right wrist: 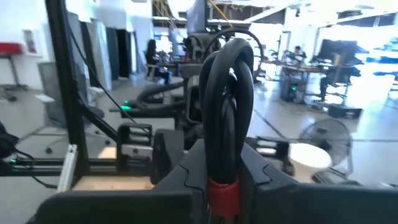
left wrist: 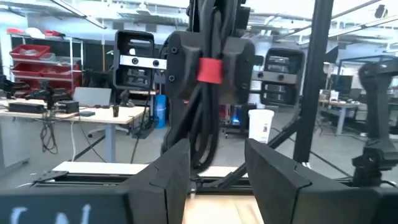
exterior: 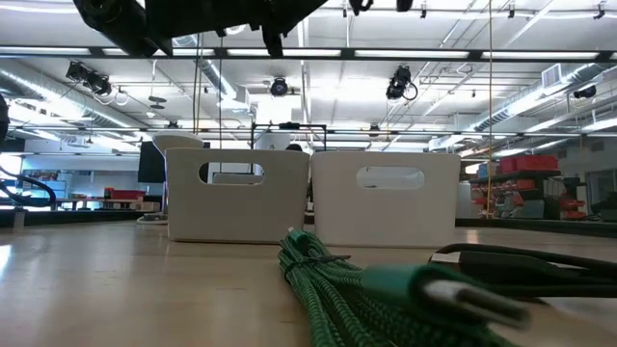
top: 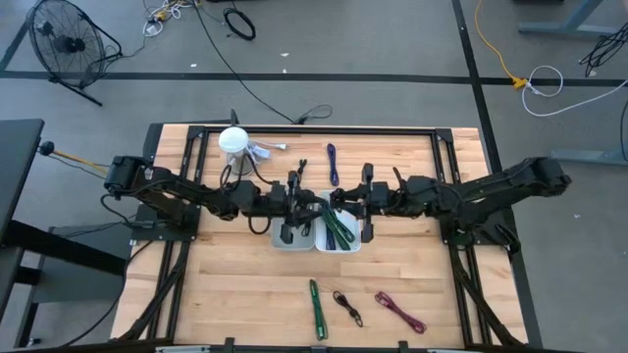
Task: Pick & Place USB Port
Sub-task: Put the black charger cable into the gray bin
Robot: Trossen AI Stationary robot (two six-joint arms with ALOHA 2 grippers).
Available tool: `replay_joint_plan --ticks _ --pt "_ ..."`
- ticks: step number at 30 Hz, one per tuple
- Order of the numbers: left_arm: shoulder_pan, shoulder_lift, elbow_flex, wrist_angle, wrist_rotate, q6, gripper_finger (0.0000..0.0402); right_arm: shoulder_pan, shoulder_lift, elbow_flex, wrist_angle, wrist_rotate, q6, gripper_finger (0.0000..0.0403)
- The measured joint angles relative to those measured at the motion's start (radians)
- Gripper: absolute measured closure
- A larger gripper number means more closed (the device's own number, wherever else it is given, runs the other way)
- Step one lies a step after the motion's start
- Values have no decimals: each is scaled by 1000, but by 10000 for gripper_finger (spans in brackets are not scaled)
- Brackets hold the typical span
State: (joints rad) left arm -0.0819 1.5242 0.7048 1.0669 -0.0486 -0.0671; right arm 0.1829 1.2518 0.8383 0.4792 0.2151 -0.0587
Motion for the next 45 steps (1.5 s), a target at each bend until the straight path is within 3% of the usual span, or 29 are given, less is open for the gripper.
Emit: replay_joint_plan --ticks 6,20,23,27,29,35,39,45 --pt "0 0 0 -5 -65 32 243 -45 66 0 81 -94 28 369" --pt "2 0 0 -10 -87 36 248 -105 161 0 223 -210 71 369" --pt "2 0 0 -11 -88 27 283 -113 161 0 219 -214 75 369" --pt "2 0 -2 -24 -86 27 372 -117 160 0 205 -219 81 372" --pt "2 0 -2 -26 -90 27 375 -117 160 0 204 -225 81 371" --pt "2 0 -1 -41 -139 1 375 -120 161 0 198 -197 77 276" --pt "0 0 0 -86 -252 -12 375 -125 155 0 171 -120 77 215" --pt "-1 -27 0 -265 -451 -103 375 -126 98 -2 31 50 79 177"
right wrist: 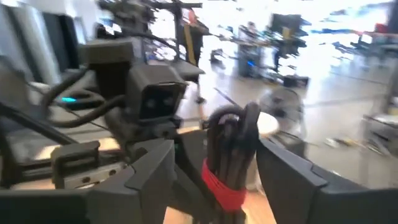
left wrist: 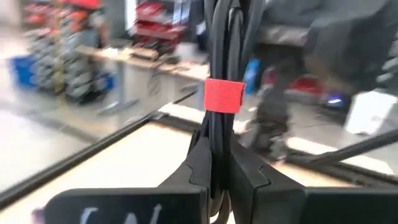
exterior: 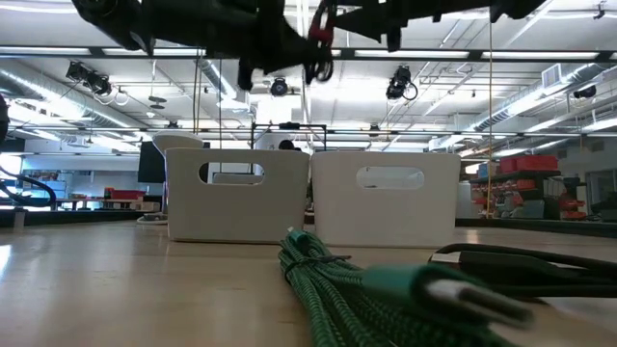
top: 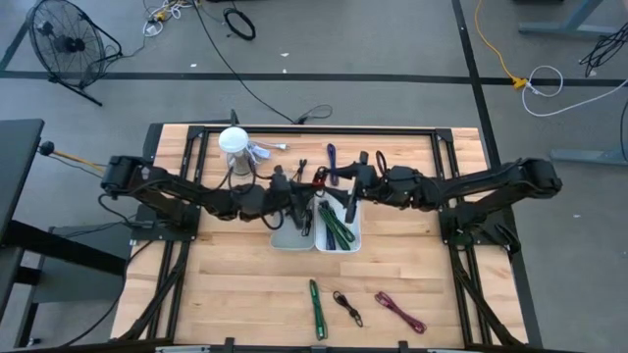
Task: Pick & Place USB Port
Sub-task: Put the black charger cable into the gray bin
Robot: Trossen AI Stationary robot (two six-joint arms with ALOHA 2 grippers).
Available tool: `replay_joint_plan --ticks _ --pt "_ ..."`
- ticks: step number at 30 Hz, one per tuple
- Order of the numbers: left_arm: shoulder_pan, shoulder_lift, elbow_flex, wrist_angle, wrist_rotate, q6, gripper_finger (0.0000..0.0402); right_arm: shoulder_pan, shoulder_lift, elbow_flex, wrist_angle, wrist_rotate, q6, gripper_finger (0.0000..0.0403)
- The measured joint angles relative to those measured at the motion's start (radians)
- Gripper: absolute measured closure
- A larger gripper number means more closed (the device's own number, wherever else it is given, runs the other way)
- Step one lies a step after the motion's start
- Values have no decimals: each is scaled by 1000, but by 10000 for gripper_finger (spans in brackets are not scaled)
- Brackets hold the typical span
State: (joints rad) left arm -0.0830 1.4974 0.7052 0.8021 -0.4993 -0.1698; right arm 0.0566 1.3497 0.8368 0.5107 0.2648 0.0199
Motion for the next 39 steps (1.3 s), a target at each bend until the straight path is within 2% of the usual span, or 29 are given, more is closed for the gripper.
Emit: replay_joint_plan --ticks 3,8,16,27,33,39 --pt "0 -21 -1 -124 -86 -59 375 2 -38 0 -74 48 12 178" --pt "-23 -67 -1 -333 -208 -184 375 2 -100 0 -194 67 18 192" --pt "-107 -93 -1 -567 -193 -462 375 1 -167 0 -315 223 -19 210" --pt "-227 -93 0 -848 -195 -877 375 1 -201 0 -384 241 -28 222" --pt "-281 -91 0 -909 -160 -1031 374 1 -201 0 -403 242 -29 223" --pt "-302 -91 0 -913 -178 -1039 328 1 -201 0 -401 241 -29 223"
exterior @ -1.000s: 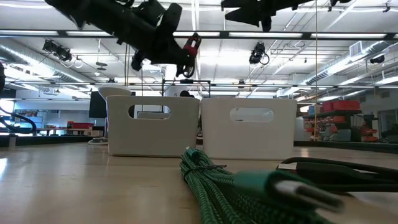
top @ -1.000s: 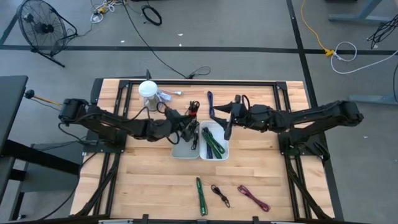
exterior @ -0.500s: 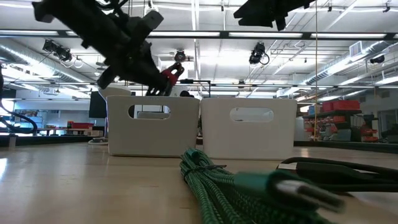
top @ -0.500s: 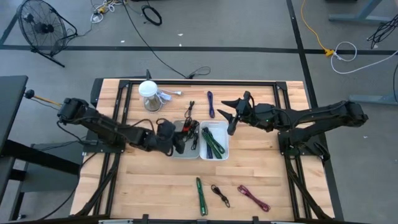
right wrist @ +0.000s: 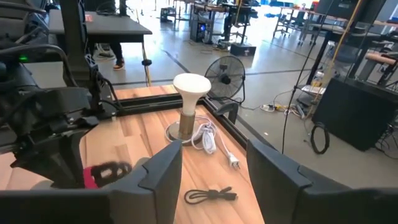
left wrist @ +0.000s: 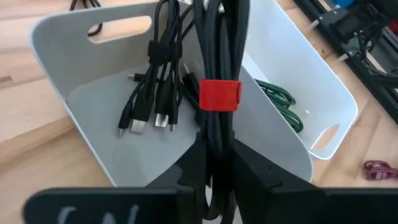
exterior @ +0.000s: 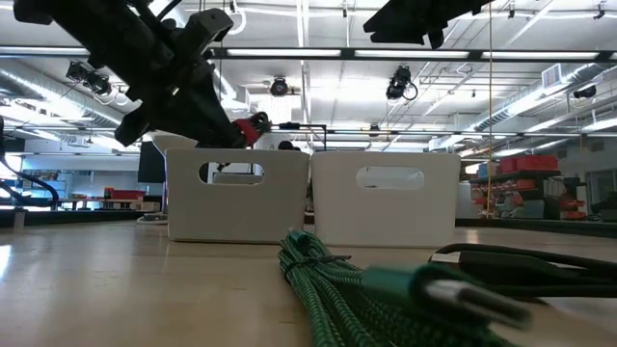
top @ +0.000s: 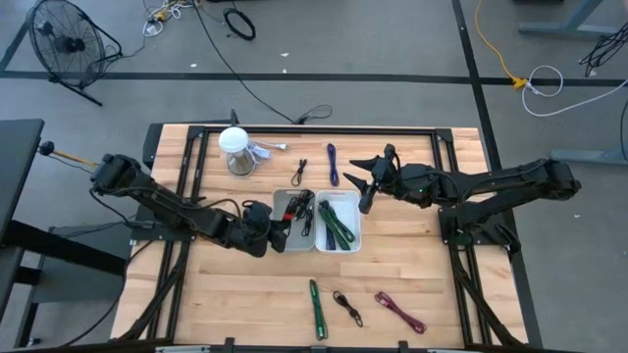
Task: Pick & Place USB Port
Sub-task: Put the black charger cable into the gray bin
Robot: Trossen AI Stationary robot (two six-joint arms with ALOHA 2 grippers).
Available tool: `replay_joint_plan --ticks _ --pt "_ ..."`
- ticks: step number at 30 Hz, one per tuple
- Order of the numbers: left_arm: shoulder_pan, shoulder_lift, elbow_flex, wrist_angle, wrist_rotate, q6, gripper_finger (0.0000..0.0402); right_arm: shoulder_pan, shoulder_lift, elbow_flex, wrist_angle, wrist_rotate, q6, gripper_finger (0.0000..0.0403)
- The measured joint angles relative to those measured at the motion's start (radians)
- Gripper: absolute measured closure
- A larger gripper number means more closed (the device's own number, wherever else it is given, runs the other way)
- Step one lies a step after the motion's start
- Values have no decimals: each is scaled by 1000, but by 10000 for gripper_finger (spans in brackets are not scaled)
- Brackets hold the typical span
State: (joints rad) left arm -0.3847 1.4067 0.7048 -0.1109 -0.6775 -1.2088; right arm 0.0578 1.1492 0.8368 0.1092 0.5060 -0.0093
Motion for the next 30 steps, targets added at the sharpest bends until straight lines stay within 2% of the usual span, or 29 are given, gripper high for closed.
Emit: replay_joint_plan --ticks 5,12,18,22,24,26,30 --pt "7 0 0 2 -11 16 305 0 0 0 0 0 0 223" --pt "23 0 0 4 -14 52 304 0 0 0 0 -1 -2 223" --pt "36 0 0 5 -140 142 304 0 0 0 -1 -18 -3 223" --pt "105 -19 0 14 -152 183 303 0 0 1 -1 -24 -2 223" --pt "154 -31 0 15 -126 222 303 0 0 1 0 -26 -2 223" --pt "219 -37 0 45 -57 272 303 0 0 1 0 -27 -2 223" --pt "372 -31 0 112 197 362 303 0 0 2 0 -27 -3 223"
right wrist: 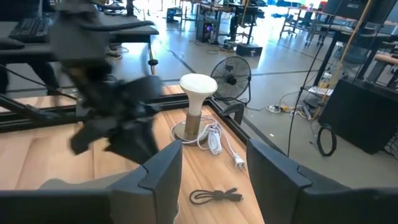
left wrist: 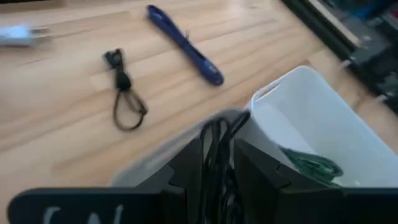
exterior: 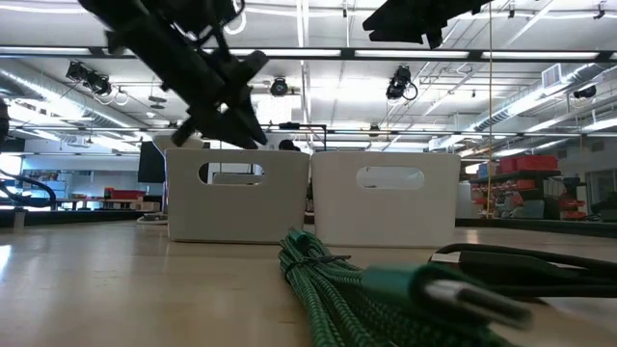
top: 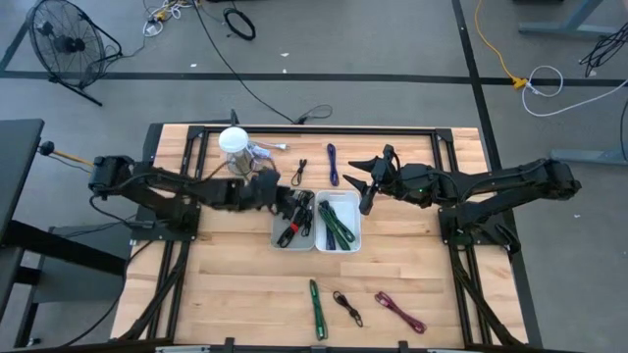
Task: Pick & Place USB Port
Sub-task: Put the black charger cable into the gray bin
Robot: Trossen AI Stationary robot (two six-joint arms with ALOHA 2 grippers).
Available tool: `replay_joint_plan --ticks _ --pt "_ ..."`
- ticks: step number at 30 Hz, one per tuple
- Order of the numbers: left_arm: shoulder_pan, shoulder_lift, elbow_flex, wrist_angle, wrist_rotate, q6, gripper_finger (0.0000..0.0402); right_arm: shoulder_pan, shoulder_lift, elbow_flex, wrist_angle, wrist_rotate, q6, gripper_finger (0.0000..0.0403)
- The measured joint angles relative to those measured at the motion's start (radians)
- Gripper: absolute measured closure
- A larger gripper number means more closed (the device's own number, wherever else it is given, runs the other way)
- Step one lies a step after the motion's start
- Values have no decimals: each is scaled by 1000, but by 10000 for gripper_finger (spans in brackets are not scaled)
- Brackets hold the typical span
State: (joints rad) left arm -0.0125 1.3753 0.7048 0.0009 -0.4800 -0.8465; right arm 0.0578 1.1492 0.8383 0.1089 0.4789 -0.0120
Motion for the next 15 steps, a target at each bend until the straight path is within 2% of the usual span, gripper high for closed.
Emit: replay_joint_plan --ticks 10,15 --pt "361 6 13 1 360 155 303 0 0 0 -8 0 -6 223" --pt "484 6 67 2 508 239 303 0 0 0 -3 0 -23 223"
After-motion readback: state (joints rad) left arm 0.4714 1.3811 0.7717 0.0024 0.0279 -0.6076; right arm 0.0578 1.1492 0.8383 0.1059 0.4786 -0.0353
